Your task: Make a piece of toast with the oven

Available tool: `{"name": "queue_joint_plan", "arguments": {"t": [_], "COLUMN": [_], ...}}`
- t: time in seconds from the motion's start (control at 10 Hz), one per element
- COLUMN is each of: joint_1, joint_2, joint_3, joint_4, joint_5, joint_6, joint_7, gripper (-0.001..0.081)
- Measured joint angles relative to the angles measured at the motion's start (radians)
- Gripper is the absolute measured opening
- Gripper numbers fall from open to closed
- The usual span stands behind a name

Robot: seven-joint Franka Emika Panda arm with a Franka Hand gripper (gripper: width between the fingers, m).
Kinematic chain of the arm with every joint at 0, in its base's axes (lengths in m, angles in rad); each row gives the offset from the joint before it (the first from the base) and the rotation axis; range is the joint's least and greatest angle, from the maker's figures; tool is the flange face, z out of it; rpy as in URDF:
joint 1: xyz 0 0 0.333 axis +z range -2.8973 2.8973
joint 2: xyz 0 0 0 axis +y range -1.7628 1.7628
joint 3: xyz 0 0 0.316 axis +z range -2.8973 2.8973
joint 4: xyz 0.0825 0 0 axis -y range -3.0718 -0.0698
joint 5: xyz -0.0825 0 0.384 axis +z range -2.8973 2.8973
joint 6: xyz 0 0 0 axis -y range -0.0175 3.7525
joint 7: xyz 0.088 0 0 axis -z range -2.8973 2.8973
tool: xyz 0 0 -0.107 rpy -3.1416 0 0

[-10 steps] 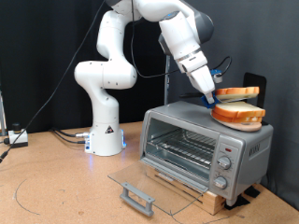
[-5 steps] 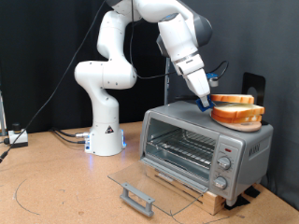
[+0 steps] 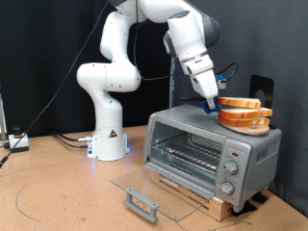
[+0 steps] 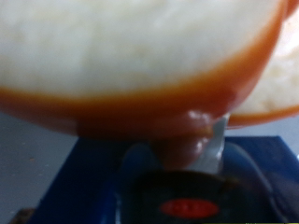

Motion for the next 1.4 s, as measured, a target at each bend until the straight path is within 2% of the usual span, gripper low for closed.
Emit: {"name": "queue_joint_plan", "arguments": {"t": [0.6, 1.1, 1.4], "joint_1": [0.0, 0.015, 0.032], "joint_2": [0.006, 0.004, -0.013], "joint_3": [-0.008, -0.009, -0.022], "joint_4": [0.023, 0.007, -0.007], "joint_5": [-0.025, 0.092, 0.125], "joint_6": [-0.082, -0.082, -0.076], "joint_7": [0.017, -0.013, -0.04], "gripper": [0.0394, 0.0394, 0.0394]}}
